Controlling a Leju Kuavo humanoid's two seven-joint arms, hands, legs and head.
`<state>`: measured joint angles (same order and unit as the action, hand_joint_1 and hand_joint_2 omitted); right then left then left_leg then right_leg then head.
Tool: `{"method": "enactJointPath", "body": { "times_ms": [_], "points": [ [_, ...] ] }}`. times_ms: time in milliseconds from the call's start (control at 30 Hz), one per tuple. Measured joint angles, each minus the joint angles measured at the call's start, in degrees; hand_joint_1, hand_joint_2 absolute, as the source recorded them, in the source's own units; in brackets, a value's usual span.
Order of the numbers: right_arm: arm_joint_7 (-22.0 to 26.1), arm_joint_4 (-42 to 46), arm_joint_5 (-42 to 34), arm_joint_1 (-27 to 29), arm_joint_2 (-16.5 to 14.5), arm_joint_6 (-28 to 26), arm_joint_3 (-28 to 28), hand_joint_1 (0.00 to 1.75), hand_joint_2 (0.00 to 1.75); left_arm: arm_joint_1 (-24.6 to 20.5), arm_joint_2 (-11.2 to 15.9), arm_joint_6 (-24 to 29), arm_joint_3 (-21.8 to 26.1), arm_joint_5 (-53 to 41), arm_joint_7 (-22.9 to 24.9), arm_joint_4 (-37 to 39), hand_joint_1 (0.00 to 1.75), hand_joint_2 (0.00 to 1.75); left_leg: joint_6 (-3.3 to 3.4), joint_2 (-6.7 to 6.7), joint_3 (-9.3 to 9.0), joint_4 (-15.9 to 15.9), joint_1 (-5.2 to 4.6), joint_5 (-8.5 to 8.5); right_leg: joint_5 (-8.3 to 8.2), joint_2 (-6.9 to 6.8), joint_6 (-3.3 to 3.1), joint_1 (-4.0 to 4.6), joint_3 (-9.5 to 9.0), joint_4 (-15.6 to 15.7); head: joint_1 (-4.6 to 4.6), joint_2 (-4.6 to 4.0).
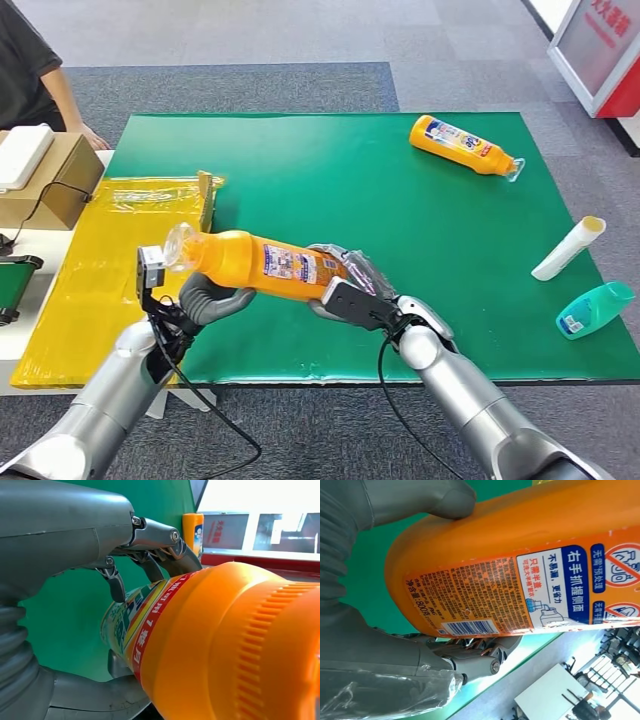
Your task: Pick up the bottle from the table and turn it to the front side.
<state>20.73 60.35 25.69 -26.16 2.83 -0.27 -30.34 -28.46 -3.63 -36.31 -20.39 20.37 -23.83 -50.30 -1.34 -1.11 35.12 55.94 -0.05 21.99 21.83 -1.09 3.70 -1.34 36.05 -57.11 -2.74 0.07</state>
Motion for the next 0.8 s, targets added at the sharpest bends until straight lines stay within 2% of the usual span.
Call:
{"method": "enactJointPath", "body": {
  "times_ms": [33,67,300,800],
  "points": [
    [-0.08,-0.01,0.03,0.01,-0.01,-0.12,-0.01,0.04,1.75,-0.03,-0.01,0.46,-0.02,-0.33,-0.02,-0.16,1.75,1.75,0.00,0.00,0.00,0.00,0.00,0.00,0.00,0.00,0.00,0.00,0.00,0.00,0.00,0.00],
    [-0.13,-0.02,0.06,0.01,-0.02,-0.25,-0.02,0.00,1.75,-0.07,-0.01,0.91,-0.05,-0.62,-0.03,-0.30,1.75,1.75,0.00,0.00,0.00,0.00,0.00,0.00,0.00,0.00,0.00,0.00,0.00,0.00,-0.01,0.00],
    [-0.37,0.00,0.01,0.07,-0.25,-1.36,-0.12,0.00,1.75,-0.05,0.06,3.73,-0.22,-1.89,-0.13,-2.08,1.75,1.75,0.00,0.00,0.00,0.00,0.00,0.00,0.00,0.00,0.00,0.00,0.01,0.00,-0.01,0.00],
    [-0.68,0.03,-0.01,0.23,-0.25,-1.63,0.07,0.00,1.75,0.75,0.69,5.17,-0.20,-3.04,-0.28,-6.59,1.75,1.75,0.00,0.00,0.00,0.00,0.00,0.00,0.00,0.00,0.00,0.00,0.01,0.00,-0.01,0.00]
  ]
}}
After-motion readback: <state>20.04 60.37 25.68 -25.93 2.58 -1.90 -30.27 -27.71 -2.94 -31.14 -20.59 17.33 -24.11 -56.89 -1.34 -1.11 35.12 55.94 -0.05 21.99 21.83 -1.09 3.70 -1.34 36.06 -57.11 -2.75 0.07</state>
